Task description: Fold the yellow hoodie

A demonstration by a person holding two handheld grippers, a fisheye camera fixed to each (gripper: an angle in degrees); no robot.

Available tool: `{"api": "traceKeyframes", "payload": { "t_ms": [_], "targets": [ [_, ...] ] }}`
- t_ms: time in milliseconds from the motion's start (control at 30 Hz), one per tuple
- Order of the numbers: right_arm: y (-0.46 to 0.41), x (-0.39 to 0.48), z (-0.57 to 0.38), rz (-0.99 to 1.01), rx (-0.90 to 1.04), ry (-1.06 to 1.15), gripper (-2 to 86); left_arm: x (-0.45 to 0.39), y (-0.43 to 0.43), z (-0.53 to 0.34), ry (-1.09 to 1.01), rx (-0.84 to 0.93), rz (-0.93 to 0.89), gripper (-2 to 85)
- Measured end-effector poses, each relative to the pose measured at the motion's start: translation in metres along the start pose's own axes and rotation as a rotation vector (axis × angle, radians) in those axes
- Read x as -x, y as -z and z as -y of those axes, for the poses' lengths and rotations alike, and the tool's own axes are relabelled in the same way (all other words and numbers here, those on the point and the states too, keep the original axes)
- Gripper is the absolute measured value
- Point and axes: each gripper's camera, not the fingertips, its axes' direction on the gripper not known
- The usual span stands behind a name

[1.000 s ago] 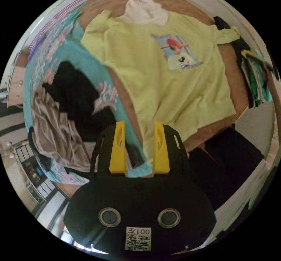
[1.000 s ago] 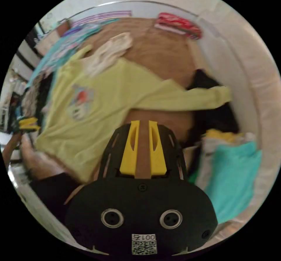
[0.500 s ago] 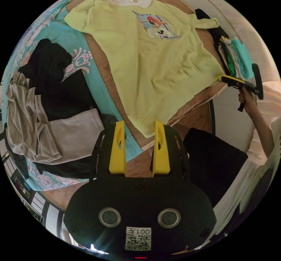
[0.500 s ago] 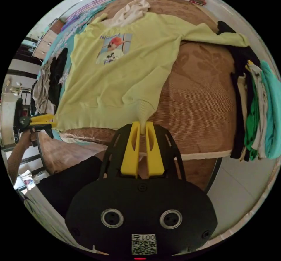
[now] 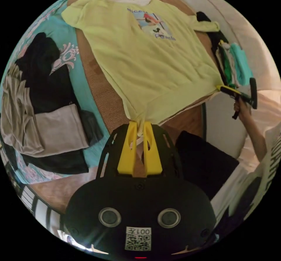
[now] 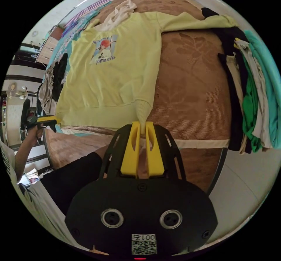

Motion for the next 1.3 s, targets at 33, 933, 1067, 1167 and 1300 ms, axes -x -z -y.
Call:
{"api": "traceKeyframes", "payload": {
  "t_ms": [33,933,1067,1167,1300],
  "targets": [
    [0.007,0.001,0.000,0.006,-0.015,0.009,2.4,0.002,0.012,-0.004,0.024,-0.040,-0.041,3.6],
    [0.180,-0.022,0.094,-0.694,-0.358,0.145,3.1,-0.118,0.064,0.135,-0.238,-0.294,0.141,1.7],
    [0.211,-0.110,0.199,-0.707,-0.447,0.124,7.1,-0.234,0.047,0.271,-0.474,-0.451,0.084,1.9],
    [0.231,-0.187,0.258,-0.631,-0.424,0.063,9.9,-0.309,0.030,0.361,-0.570,-0.488,0.101,1.9],
    [0.219,-0.271,0.302,-0.422,-0.316,0.004,12.5,-0.373,0.014,0.448,-0.635,-0.465,0.101,2.1]
  ]
}}
